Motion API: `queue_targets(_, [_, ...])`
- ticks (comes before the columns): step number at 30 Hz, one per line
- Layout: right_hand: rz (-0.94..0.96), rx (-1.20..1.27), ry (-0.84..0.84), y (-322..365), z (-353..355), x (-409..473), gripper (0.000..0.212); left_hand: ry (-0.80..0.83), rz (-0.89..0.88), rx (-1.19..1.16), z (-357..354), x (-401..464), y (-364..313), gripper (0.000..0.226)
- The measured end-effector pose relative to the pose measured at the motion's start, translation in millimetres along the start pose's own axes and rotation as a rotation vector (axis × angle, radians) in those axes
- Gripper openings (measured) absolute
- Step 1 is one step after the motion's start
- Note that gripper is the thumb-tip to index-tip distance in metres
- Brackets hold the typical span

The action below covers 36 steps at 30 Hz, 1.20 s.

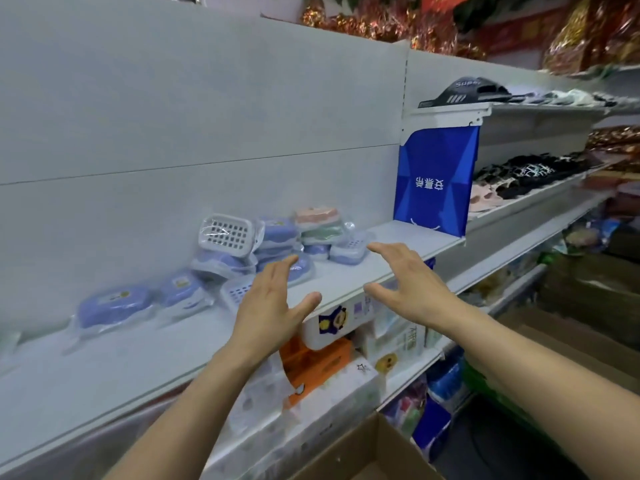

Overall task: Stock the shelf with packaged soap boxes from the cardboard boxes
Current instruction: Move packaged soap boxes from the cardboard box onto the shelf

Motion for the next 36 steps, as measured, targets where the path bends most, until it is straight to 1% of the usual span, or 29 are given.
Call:
queue_targets(4, [0.020, 0.040, 0.080, -49, -13, 62, 0.075, -0.003, 0.039, 0.009, -20, 54, 9, 0.072])
queue_targets(9, [0.031, 0.176, 0.168, -108, -38, 147, 0.085, -0.012, 0.104, 0.088, -47, 139, 19, 0.075])
queue_targets(12, [0.049, 0.277, 0.219, -141, -60, 201, 0.094, -0.021, 0.208, 0.067, -69, 198, 28, 0.079])
queue_targets(15, [0.047, 0.354, 0.282, -170, -87, 248, 0.108, 0.009, 0.306, 0.018, -95, 255, 41, 0.088])
queue_targets(18, [0.027, 0.450, 0.367, -189, -116, 282, 0.119, 0.034, 0.372, 0.049, -116, 296, 56, 0.099])
queue_targets(22, [0.103, 0.598, 0.433, -192, -142, 306, 0.119, 0.117, 0.464, 0.038, -137, 330, 76, 0.113])
queue_targets(23, [0.112, 0.607, 0.436, -192, -147, 310, 0.119, 0.153, 0.479, 0.079, -142, 335, 80, 0.115])
queue_targets(25, [0.115, 0.610, 0.435, -190, -157, 314, 0.122, 0.223, 0.485, 0.273, -146, 344, 84, 0.114])
queue_targets(27, [0.100, 0.567, 0.434, -188, -166, 317, 0.128, 0.266, 0.489, 0.478, -144, 346, 83, 0.110])
queue_targets(28, [0.098, 0.528, 0.427, -187, -170, 318, 0.129, 0.276, 0.501, 0.539, -142, 346, 82, 0.109])
queue_targets(29, [0.098, 0.489, 0.412, -185, -171, 318, 0.129, 0.266, 0.515, 0.577, -140, 346, 80, 0.106])
queue_targets(31, [0.103, 0.445, 0.359, -182, -171, 320, 0.125, 0.167, 0.532, 0.583, -133, 344, 76, 0.101])
queue_targets(36, [0.111, 0.437, 0.277, -173, -162, 319, 0.113, -0.195, 0.557, 0.377, -104, 330, 57, 0.101])
Point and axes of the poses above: each hand's wrist, its own x-axis towards the middle knuckle, its own z-axis out of the back of the hand, y = z × x, the point moved 7 cm from there along x, towards the middle knuckle, and after that the axes turned 2 degrees about z, right-handed, at the moved point
